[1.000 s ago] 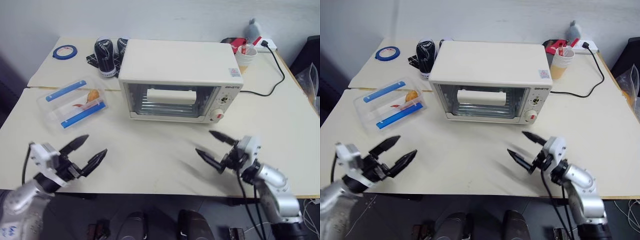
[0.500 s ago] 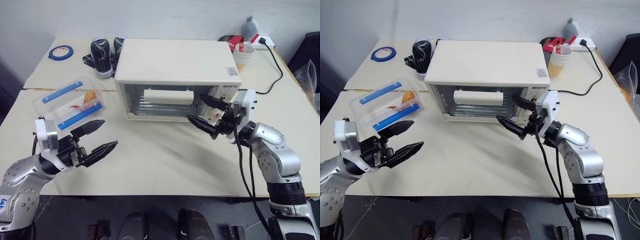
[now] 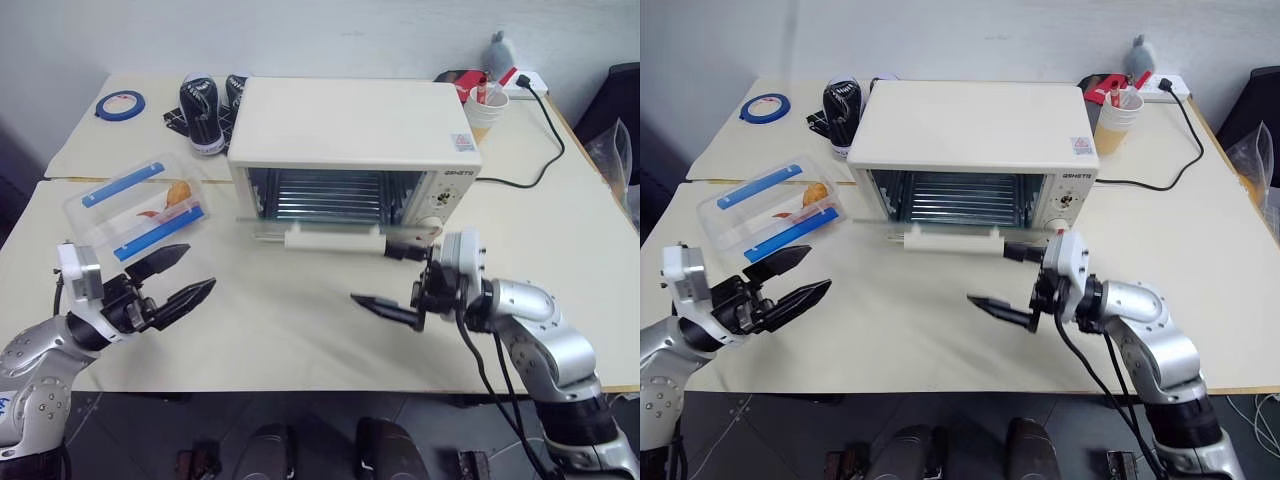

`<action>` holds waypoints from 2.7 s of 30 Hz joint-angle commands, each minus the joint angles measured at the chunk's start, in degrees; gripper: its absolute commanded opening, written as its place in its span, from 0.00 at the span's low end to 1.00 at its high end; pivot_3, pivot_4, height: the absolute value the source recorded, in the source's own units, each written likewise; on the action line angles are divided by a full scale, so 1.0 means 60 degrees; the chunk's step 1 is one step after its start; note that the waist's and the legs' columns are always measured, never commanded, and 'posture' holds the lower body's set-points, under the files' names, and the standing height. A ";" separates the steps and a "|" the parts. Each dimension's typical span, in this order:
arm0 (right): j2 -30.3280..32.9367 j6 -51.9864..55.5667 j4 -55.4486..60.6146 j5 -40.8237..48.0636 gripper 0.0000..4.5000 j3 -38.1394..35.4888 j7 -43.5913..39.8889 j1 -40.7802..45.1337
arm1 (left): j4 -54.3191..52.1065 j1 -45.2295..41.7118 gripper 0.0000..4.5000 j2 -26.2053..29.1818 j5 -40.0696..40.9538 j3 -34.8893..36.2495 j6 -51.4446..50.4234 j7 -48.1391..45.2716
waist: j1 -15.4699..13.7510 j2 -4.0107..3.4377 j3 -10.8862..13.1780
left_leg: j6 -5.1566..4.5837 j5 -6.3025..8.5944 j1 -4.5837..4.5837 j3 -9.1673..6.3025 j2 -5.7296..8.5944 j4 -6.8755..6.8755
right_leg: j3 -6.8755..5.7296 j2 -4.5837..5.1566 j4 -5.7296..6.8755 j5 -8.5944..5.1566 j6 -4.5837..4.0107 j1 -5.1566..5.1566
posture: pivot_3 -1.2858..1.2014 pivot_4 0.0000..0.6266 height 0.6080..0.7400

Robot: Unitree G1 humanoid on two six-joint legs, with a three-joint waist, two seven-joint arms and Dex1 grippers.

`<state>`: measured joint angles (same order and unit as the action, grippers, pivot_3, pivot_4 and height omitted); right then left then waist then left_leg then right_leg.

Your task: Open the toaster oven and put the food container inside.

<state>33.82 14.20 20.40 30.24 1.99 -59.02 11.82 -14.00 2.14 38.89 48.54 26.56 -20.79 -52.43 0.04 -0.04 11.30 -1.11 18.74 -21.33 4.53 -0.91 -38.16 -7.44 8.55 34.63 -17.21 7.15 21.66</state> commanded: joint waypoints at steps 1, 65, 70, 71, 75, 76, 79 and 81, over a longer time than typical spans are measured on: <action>0.0231 -0.0626 0.0447 -0.0328 1.00 0.0060 -0.0330 -0.0430 | 0.0184 -0.0596 0.87 0.0180 0.0155 0.0211 -0.0058 -0.0087 | -0.0001 0.0001 0.0000 | 0.0000 -0.0001 0.0007 0.0000 -0.0001 -0.0001 | 0.0001 0.0000 0.0006 0.0000 0.0000 -0.0003 | 0.52 0.24 1.00; -0.1236 -0.2904 -0.0093 0.0138 1.00 -0.0100 -0.0184 0.0015 | -0.0223 0.2018 0.99 0.0110 0.2223 0.5068 -0.3263 0.6367 | -0.0120 0.0095 -0.0032 | -0.0007 0.0035 0.0017 -0.0017 -0.0016 -0.0019 | 0.0055 0.0020 0.0008 0.0002 0.0001 -0.0012 | 0.52 0.24 1.00; -0.1526 -0.2825 0.0186 0.0235 1.00 -0.0087 0.0242 0.0207 | 0.1493 0.0056 0.99 0.2212 0.1992 0.4210 -0.5605 0.8492 | 0.0017 0.0080 -0.0026 | 0.0009 0.0028 0.0024 -0.0024 -0.0006 0.0002 | 0.0098 0.0004 0.0024 0.0000 -0.0002 -0.0005 | 0.52 0.24 1.00; -0.1564 -0.2771 0.0338 0.0228 1.00 -0.0019 0.0329 0.0159 | 0.2084 -0.0518 0.99 0.2576 0.1714 0.3912 -0.5812 0.8745 | 0.0033 0.0080 -0.0025 | 0.0014 0.0028 0.0023 -0.0022 -0.0006 0.0010 | 0.0088 -0.0003 0.0025 0.0000 -0.0002 0.0002 | 0.52 0.24 1.00; -0.1633 -0.2695 0.0787 0.0124 1.00 0.0175 0.0607 -0.0230 | 0.4016 -0.2607 0.99 0.3427 0.0890 0.2476 -0.6388 0.8596 | 0.0045 0.0097 -0.0033 | 0.0032 0.0019 0.0008 0.0028 -0.0010 0.0019 | 0.0039 -0.0021 0.0076 -0.0003 -0.0007 0.0070 | 0.52 0.24 1.00; -0.1631 -0.2703 0.0837 0.0095 1.00 0.0164 0.0669 -0.0299 | 0.4389 -0.3037 0.99 0.3499 0.0669 0.2176 -0.6405 0.8535 | 0.0030 0.0101 -0.0035 | 0.0031 0.0019 0.0009 0.0048 -0.0005 0.0019 | 0.0041 -0.0016 0.0081 -0.0003 -0.0007 0.0077 | 0.52 0.24 1.00; -0.1612 -0.2728 0.0954 0.0020 1.00 0.0186 0.0852 -0.0433 | 0.5560 -0.4289 0.99 0.3619 0.0043 0.1379 -0.6603 0.8341 | 0.0024 0.0123 -0.0039 | 0.0025 0.0018 0.0002 0.0116 -0.0001 0.0019 | 0.0064 -0.0006 0.0086 -0.0003 -0.0006 0.0116 | 0.52 0.24 1.00; -0.1583 -0.2763 0.1039 -0.0019 1.00 0.0193 0.0930 -0.0513 | 0.6621 -0.5375 0.99 0.3534 -0.0384 0.0840 -0.6647 0.8105 | 0.0026 0.0149 -0.0042 | 0.0020 0.0014 0.0000 0.0139 0.0005 0.0014 | 0.0072 -0.0007 0.0090 -0.0002 -0.0005 0.0126 | 0.52 0.24 1.00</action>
<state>24.16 -1.89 23.82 30.16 3.75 -54.02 8.91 22.79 -27.51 58.92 48.46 32.52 -60.80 -2.65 0.19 0.85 11.04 -0.98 18.82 -21.32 5.40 -0.88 -38.09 -7.00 8.49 35.24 -17.23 7.12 22.45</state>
